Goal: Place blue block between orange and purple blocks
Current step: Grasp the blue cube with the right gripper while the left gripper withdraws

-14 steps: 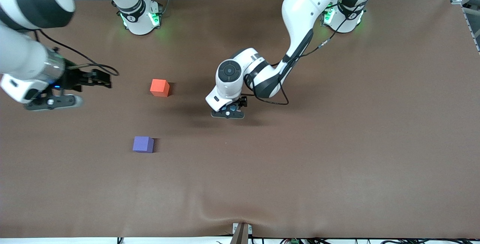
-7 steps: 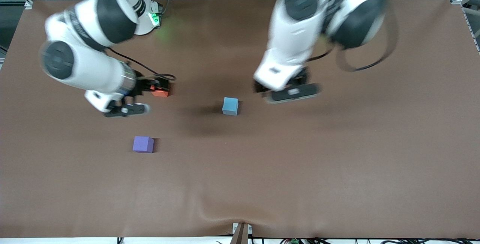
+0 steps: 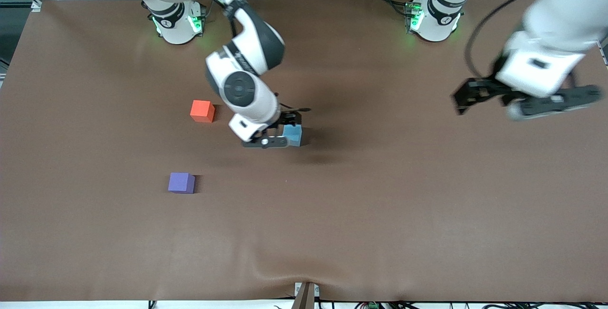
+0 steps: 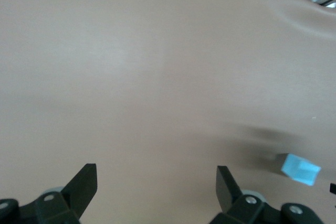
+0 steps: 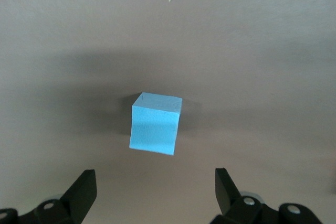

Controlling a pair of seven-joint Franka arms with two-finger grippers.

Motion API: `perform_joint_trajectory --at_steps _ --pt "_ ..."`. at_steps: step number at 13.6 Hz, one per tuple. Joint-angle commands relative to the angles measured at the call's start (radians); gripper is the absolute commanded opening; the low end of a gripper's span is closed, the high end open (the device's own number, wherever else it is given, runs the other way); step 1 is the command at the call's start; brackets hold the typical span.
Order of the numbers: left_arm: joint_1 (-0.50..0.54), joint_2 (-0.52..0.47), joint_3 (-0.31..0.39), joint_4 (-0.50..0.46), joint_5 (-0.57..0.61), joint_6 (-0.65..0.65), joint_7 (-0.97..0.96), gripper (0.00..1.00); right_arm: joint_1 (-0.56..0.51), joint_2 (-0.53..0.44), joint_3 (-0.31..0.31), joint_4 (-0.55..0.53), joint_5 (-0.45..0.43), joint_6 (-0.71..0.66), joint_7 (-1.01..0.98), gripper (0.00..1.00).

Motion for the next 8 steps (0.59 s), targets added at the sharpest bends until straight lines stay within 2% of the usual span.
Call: perform_joint_trajectory --at_steps 1,4,8 --pt "0.084 -0.091 -0.019 -0.088 -0.001 -0.008 0.124 1.00 0.029 0.063 -0.014 0.004 -0.048 0.059 0.060 1.00" --pt "0.156 -0.166 -0.019 -0.232 -0.042 0.023 0.187 1.00 0.030 0.084 -0.014 0.006 -0.047 0.087 0.089 1.00" --pt "0.175 -0.267 -0.017 -0.409 -0.048 0.107 0.201 1.00 0.016 0.121 -0.012 0.006 -0.036 0.130 0.089 1.00"
